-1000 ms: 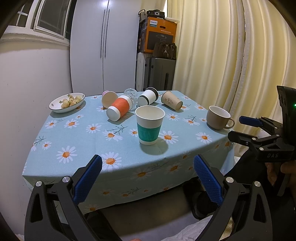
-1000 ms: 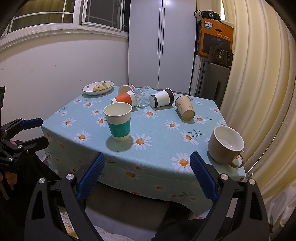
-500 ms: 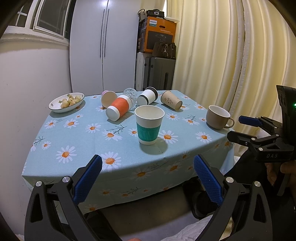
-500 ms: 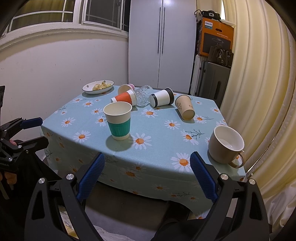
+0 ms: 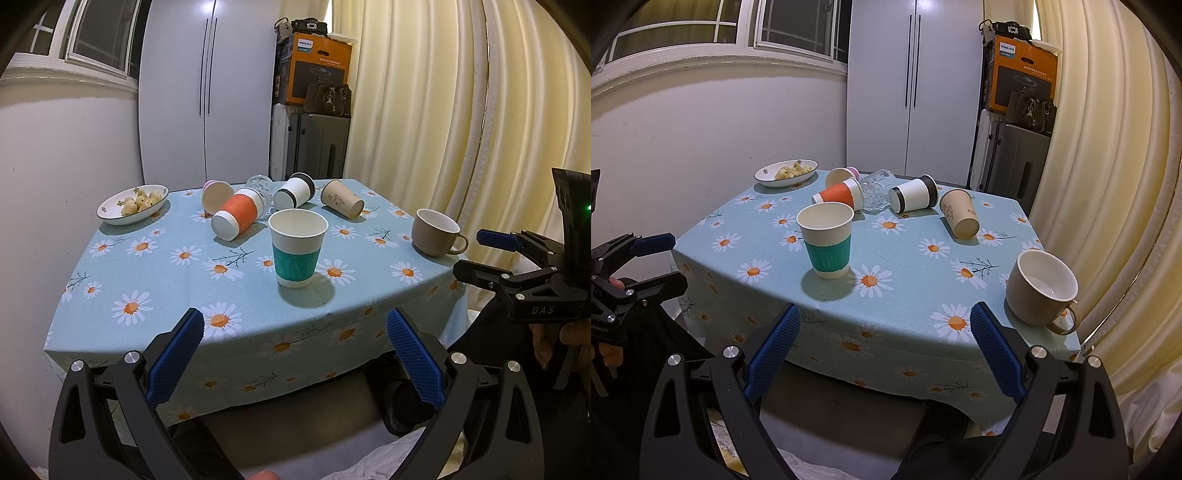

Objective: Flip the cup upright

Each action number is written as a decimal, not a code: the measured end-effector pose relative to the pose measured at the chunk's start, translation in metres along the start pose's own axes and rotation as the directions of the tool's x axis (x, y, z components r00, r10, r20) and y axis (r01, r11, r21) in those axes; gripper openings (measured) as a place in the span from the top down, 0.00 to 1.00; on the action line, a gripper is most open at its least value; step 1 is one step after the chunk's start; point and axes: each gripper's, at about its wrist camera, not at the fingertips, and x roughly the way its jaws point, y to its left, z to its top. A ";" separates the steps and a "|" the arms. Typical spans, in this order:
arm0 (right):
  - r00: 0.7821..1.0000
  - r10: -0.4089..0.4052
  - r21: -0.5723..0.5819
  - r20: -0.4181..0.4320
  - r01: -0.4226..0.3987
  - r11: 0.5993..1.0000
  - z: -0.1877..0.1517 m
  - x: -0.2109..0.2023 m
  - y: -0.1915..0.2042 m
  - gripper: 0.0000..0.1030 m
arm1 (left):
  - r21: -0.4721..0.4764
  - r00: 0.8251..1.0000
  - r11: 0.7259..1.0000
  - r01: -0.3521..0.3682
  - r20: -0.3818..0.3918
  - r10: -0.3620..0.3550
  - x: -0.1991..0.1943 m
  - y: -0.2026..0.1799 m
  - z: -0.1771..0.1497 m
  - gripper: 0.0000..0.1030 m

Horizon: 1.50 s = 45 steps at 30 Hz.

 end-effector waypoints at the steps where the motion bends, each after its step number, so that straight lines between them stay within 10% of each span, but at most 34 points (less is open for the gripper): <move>1: 1.000 0.000 0.000 0.000 0.000 1.000 0.000 0.000 -0.001 0.11 | 0.000 1.000 1.000 0.001 -0.001 -0.001 0.000 0.000 0.000 0.06; 45: 1.000 -0.004 -0.004 -0.004 0.004 1.000 -0.002 0.001 -0.001 0.11 | -0.006 0.999 1.000 0.019 -0.030 -0.019 0.004 -0.001 -0.002 0.06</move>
